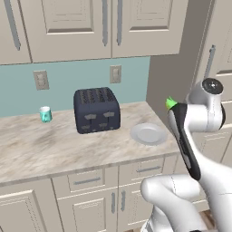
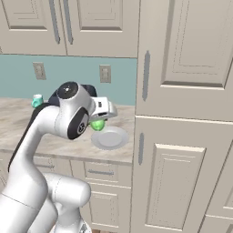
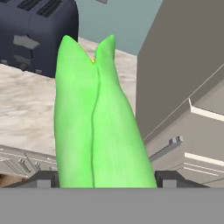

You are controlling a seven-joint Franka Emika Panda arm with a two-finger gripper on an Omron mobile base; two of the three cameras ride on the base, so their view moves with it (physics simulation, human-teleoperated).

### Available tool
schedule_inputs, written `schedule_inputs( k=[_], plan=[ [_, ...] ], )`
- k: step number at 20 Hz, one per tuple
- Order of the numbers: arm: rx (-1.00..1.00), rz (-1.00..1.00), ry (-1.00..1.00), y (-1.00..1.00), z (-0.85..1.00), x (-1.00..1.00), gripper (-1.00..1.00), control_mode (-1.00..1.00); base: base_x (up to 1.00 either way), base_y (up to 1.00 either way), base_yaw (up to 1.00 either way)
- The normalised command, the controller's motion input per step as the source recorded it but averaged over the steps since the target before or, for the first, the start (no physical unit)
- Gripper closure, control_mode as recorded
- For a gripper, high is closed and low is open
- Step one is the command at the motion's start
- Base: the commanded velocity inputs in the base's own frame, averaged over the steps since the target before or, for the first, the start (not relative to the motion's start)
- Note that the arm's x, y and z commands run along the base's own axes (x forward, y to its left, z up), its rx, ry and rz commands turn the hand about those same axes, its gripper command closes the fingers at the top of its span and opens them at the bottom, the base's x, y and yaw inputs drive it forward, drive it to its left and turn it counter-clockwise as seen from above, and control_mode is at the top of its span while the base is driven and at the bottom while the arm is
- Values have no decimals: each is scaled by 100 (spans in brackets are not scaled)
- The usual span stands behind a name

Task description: Pick the corn from the counter and place it in the microwave. Then turn on the microwave.

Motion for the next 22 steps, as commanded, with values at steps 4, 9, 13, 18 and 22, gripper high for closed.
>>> schedule_inputs(
  k=[4, 9, 13, 18, 22],
  plan=[
    [0, 0, -5, 9, 24, -25, 100, -100, 0, 0, 0],
    [0, -1, -9, 9, 18, -24, 100, -100, 0, 0, 0],
    [0, 0, -7, 11, 18, -23, 100, -100, 0, 0, 0],
    [1, 0, -3, 8, 25, -25, 100, -100, 0, 0, 0],
    [2, 0, -1, 5, 30, -31, 100, -100, 0, 0, 0]
  ],
)
